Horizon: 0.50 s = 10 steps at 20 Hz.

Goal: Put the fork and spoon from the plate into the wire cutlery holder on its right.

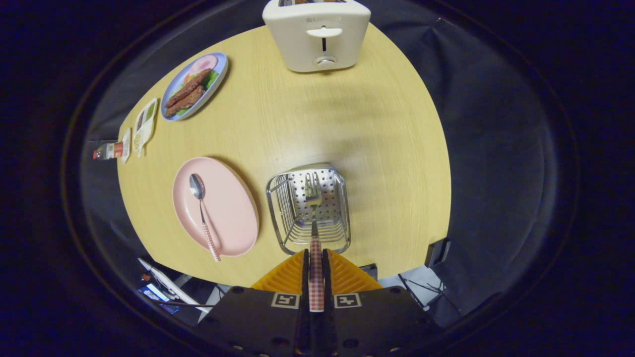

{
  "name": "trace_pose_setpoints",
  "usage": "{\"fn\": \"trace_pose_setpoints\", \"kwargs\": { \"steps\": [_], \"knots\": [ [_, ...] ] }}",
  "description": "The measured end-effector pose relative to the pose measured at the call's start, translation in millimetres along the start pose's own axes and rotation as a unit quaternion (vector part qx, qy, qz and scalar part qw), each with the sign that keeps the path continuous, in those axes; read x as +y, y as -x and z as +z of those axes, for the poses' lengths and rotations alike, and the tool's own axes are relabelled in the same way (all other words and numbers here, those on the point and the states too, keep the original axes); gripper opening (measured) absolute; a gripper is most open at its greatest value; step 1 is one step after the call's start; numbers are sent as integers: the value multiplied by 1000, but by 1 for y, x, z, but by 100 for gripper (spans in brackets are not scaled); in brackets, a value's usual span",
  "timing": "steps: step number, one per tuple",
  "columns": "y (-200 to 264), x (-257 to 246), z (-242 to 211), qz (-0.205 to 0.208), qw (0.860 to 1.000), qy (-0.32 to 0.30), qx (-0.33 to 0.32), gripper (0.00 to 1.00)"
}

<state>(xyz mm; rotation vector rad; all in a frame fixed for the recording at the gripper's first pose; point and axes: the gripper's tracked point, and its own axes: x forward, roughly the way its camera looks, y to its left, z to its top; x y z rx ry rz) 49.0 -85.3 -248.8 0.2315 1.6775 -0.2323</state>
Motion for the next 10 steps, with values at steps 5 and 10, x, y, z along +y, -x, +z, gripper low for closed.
{"fn": "trace_pose_setpoints", "kwargs": {
  "steps": [5,10],
  "knots": [
    [18,9,14,37,997,1,-72,35],
    [64,43,35,73,962,55,-258,74]
  ]
}}
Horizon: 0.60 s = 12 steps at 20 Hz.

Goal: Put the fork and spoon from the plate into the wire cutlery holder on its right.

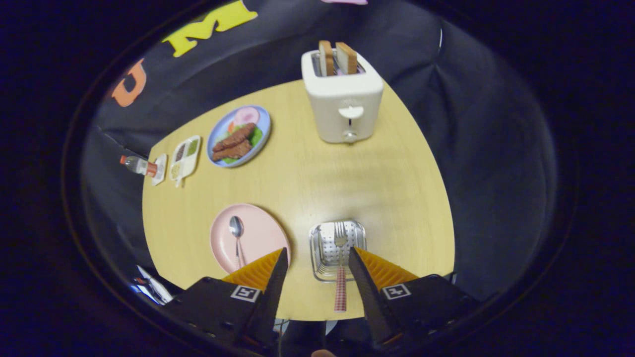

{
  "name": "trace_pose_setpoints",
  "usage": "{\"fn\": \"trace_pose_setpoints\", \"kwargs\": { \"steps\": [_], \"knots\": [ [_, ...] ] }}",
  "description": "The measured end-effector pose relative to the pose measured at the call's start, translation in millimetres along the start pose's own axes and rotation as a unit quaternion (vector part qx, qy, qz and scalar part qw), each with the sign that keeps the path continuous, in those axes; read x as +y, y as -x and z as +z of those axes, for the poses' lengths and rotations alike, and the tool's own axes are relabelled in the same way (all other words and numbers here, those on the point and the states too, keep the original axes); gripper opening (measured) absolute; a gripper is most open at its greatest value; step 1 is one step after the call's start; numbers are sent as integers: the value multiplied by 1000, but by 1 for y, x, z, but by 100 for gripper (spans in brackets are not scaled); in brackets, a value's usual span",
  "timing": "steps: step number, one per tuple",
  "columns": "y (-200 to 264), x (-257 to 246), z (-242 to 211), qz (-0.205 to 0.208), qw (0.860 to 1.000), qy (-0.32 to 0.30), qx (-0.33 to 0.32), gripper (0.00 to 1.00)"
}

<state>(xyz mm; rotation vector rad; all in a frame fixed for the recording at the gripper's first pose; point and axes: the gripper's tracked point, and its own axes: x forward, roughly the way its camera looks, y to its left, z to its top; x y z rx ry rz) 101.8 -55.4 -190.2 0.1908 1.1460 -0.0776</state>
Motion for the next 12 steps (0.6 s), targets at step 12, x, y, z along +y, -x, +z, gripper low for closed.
{"fn": "trace_pose_setpoints", "kwargs": {
  "steps": [12],
  "knots": [
    [-59,139,-111,38,985,106,-128,97]
  ]
}}
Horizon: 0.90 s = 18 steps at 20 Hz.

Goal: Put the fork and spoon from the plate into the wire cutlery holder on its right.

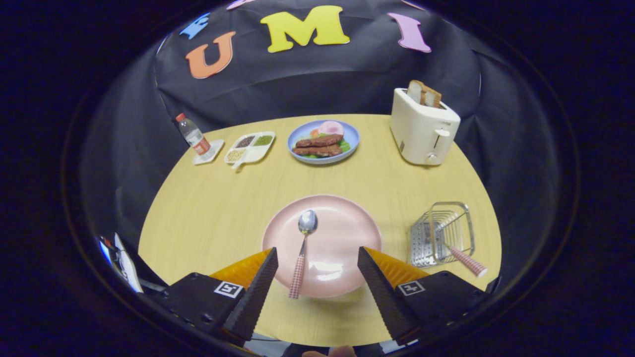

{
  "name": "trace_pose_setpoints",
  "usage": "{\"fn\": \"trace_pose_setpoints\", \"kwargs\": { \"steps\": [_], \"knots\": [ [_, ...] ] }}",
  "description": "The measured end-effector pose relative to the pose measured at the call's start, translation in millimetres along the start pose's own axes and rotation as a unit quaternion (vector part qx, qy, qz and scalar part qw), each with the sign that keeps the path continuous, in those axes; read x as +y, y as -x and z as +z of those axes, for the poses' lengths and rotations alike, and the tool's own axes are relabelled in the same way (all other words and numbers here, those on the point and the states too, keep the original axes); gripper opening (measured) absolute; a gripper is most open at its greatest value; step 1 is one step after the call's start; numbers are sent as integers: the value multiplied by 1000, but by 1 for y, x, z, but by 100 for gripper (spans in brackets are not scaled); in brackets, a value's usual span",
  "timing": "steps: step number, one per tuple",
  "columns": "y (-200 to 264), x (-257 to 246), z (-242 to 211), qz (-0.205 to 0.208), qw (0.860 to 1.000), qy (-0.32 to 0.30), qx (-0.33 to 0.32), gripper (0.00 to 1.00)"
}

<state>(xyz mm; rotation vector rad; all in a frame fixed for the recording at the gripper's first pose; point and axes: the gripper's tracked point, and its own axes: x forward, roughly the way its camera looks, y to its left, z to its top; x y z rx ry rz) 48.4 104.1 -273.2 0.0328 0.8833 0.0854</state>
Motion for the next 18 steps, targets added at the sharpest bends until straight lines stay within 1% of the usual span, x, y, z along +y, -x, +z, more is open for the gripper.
{"fn": "trace_pose_setpoints", "kwargs": {
  "steps": [3,6,8,10,11,12,14,16,17,18],
  "knots": [
    [-27,13,-27,-11,1000,-2,24,97],
    [-42,16,-40,-27,999,-14,42,97],
    [-48,16,-45,-36,998,-16,50,92],
    [-57,19,-49,-35,998,-18,59,82],
    [-60,21,-49,-33,997,-19,60,75],
    [-63,20,-49,-39,997,-17,60,73],
    [-67,16,-52,-49,996,-14,71,51],
    [-74,7,-55,-57,995,-29,82,28],
    [-75,7,-55,-55,994,-34,87,12],
    [-69,7,-49,-51,994,-36,87,12]
  ]
}}
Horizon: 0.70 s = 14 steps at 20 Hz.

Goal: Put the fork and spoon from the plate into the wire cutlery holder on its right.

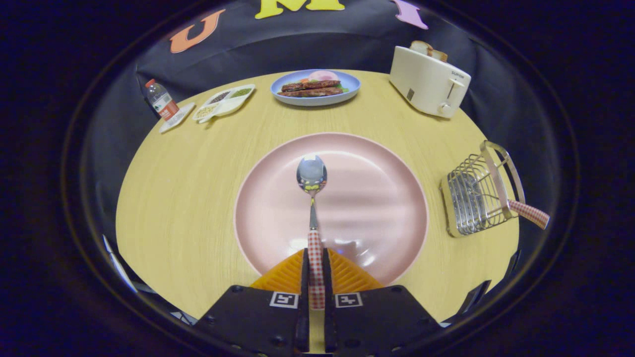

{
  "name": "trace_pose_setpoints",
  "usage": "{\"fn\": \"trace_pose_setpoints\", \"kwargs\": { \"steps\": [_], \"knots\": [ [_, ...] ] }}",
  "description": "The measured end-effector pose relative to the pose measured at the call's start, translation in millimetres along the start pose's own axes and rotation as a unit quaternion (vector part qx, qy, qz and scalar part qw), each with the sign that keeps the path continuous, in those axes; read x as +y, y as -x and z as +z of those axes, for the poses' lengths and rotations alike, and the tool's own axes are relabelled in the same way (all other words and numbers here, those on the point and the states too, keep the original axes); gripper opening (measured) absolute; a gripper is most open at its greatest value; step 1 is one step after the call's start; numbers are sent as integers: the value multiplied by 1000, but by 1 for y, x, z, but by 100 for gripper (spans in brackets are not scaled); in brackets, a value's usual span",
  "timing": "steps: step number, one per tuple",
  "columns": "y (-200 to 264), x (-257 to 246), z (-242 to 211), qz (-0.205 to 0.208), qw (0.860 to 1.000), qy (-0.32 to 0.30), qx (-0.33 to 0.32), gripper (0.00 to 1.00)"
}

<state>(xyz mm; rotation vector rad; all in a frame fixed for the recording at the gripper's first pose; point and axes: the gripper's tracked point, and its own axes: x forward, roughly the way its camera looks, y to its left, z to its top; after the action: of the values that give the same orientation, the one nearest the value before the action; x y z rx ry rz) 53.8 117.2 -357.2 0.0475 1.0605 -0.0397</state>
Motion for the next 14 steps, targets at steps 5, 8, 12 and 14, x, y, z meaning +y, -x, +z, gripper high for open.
{"fn": "trace_pose_setpoints", "kwargs": {
  "steps": [5,8,12,14],
  "knots": [
    [41,-15,23,27,999,-13,23,2],
    [85,-37,51,43,998,-16,32,2],
    [139,-98,88,31,998,-3,47,2],
    [154,-131,96,13,998,0,63,2]
  ]
}}
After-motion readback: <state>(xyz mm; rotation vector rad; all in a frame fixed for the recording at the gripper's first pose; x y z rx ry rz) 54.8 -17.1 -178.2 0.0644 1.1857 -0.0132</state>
